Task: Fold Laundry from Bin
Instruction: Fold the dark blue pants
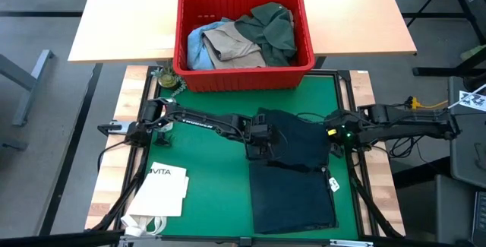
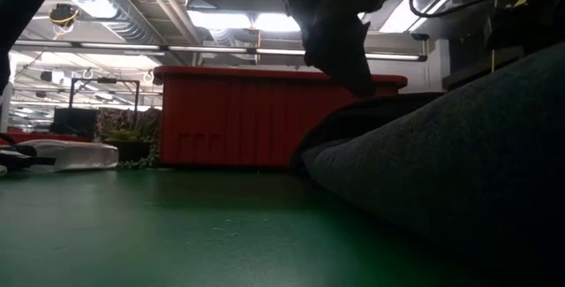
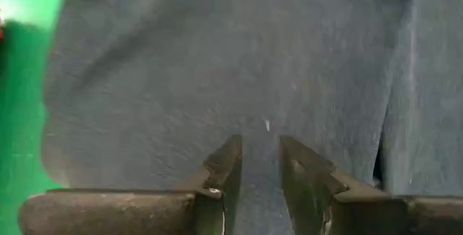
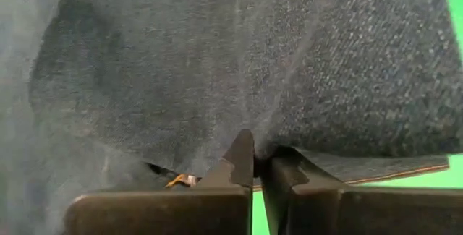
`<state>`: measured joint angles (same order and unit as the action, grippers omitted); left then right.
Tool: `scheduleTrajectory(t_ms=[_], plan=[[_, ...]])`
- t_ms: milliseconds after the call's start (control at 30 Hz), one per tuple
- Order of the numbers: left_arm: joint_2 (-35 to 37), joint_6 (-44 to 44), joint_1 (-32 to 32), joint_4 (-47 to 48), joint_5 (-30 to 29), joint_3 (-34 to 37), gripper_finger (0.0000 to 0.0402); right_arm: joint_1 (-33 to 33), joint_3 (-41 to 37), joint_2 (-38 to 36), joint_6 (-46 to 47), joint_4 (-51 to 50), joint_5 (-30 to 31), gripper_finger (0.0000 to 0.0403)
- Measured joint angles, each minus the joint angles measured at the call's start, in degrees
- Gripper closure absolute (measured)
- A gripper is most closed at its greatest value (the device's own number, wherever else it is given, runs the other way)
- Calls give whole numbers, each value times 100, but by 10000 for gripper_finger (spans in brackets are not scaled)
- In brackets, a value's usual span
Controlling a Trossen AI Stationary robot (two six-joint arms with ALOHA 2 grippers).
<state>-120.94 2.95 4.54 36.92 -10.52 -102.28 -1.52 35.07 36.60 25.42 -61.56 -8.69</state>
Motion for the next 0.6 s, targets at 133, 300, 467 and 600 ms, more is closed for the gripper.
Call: scheduleTrajectory(t_ms=[133, 300, 467, 600], plan=[[-77, 43, 7, 2, 282, 0, 313, 0, 2, 101, 8, 0, 153, 393], [-304, 169, 49, -84, 628, -2, 313, 4, 2, 370, 3, 0, 324, 386], [-614, 147, 126, -460, 654, 0, 313, 4, 4, 622, -84, -1, 357, 390], [-940, 142, 131, -985, 666, 0, 313, 4, 4, 681, -200, -9, 337, 382]])
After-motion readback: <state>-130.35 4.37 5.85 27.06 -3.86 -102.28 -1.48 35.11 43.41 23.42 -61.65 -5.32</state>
